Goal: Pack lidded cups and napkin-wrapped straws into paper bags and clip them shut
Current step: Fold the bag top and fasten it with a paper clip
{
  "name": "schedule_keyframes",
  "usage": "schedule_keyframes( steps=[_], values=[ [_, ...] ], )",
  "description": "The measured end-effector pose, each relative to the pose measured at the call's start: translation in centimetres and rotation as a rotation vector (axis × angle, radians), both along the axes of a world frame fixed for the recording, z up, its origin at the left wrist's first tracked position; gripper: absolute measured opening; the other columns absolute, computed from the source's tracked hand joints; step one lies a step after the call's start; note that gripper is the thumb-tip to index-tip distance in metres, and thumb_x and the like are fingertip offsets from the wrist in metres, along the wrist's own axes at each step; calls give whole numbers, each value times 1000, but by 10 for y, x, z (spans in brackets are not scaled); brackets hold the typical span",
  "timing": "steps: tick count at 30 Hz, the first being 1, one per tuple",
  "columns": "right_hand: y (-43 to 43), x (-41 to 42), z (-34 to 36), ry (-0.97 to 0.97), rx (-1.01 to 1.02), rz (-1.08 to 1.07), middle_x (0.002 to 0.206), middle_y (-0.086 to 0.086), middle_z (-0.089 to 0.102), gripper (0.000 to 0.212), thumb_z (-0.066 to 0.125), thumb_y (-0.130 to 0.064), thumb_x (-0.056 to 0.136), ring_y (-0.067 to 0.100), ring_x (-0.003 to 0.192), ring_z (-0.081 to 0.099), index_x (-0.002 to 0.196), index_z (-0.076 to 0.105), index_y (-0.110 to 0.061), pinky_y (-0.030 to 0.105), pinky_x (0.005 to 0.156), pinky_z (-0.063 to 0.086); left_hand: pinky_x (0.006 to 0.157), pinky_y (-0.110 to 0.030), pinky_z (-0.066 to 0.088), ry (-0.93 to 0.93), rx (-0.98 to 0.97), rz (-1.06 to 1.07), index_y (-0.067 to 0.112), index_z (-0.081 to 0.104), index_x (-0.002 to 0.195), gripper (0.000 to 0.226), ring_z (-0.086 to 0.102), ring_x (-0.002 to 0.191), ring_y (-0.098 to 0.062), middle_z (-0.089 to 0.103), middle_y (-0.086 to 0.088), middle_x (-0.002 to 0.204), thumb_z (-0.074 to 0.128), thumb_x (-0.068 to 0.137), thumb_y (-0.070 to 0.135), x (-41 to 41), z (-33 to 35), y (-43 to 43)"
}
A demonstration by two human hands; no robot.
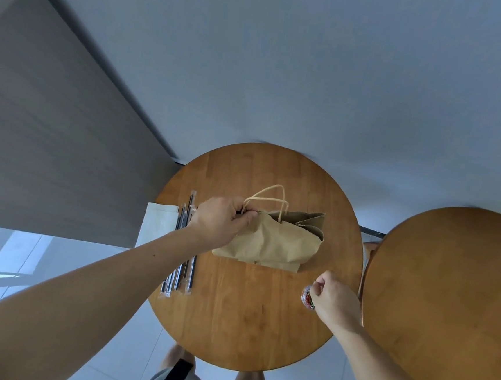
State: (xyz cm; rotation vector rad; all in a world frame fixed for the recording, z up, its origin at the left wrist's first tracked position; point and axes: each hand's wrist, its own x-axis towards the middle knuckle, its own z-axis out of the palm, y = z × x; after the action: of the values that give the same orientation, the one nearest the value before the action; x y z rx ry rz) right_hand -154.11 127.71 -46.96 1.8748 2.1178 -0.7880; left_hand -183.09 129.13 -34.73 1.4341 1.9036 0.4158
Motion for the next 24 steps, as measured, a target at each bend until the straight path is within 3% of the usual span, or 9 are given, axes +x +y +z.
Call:
schedule_keyframes(
  steps=[4,8,12,17,21,24],
  values=[
    [1,0,9,179,34,-92,72,-8,58,14,65,-25,92,8,60,55,89,52,-21,9,45,31,70,-35,54,24,9,-4,28,72,101,18,65,81,-11,70,12,81,56,97,35,-1,1,1],
    [1,2,19,323,-30,-194,79,-10,62,14,70,-17,88,6,72,60,89,56,-21,8,52,41,69,-34,54,15,-16,-18,28,72,105,22,64,81,-10,70,11,83,54,97,37,-4,0,0],
    [4,-5,41,541,-79,-313,89,-13,67,16,72,-13,88,1,77,67,99,64,-22,6,64,48,56,-25,41,20,-24,-16,29,71,98,19,58,67,-6,62,14,68,54,97,37,-4,-1,2],
    [12,-35,85,743,-123,-247,74,-9,74,7,74,-21,87,8,70,71,89,71,-28,26,69,58,50,-21,34,52,-54,-50,33,67,92,17,56,65,-5,62,11,70,52,97,40,-4,0,3],
    [22,-71,119,897,-69,-201,67,-1,71,8,74,-17,86,11,61,67,84,71,-24,24,60,55,49,-23,30,102,-40,-87,37,58,80,17,50,61,-2,55,14,65,52,96,39,-4,5,9],
    [30,-93,134,960,-75,-220,65,2,70,8,75,-14,85,23,64,68,82,69,-18,31,61,55,48,-22,28,132,-45,-97,40,50,71,25,47,57,0,50,16,61,53,96,39,-3,8,8]
  ],
)
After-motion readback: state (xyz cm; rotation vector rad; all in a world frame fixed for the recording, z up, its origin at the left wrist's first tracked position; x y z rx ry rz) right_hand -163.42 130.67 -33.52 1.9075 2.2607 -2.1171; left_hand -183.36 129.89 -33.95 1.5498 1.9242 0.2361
